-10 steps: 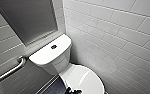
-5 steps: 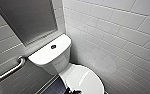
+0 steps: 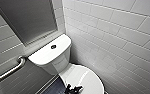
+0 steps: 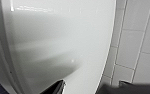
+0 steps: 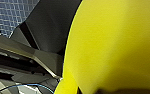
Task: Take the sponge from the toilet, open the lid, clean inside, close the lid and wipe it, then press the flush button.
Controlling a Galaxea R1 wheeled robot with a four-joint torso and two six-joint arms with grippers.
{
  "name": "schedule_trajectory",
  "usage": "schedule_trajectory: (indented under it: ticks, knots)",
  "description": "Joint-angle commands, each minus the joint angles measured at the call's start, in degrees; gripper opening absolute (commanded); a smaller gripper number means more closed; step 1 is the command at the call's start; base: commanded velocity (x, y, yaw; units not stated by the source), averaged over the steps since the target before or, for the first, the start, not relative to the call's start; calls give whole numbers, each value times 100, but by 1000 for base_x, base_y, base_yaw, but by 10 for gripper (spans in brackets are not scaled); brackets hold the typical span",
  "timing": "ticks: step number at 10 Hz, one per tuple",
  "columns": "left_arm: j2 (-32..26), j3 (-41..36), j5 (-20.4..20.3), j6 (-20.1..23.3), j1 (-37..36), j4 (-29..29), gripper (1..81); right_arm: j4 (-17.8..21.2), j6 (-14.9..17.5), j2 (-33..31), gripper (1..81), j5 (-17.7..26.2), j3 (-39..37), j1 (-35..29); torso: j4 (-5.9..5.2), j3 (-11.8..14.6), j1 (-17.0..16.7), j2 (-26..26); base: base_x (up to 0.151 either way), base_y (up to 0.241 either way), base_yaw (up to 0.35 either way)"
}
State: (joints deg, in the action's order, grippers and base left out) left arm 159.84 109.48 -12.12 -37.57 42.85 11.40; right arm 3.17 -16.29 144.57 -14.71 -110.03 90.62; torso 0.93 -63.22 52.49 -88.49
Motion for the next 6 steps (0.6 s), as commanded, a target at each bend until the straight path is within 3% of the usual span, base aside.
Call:
schedule_trajectory:
  ticks: [1,3,6]
  knots:
    - [-197,-408,263,22,-440,-85,811,-97,3,-136,10,461,62,92,0,0,0,0,0,0,0]
    - [-514,-779,236,48,-334,-85,811,-97,3,-110,10,469,62,66,0,0,0,0,0,0,0]
    - [-426,-507,245,57,-141,-94,811,-106,11,-75,10,531,62,31,0,0,0,0,0,0,0]
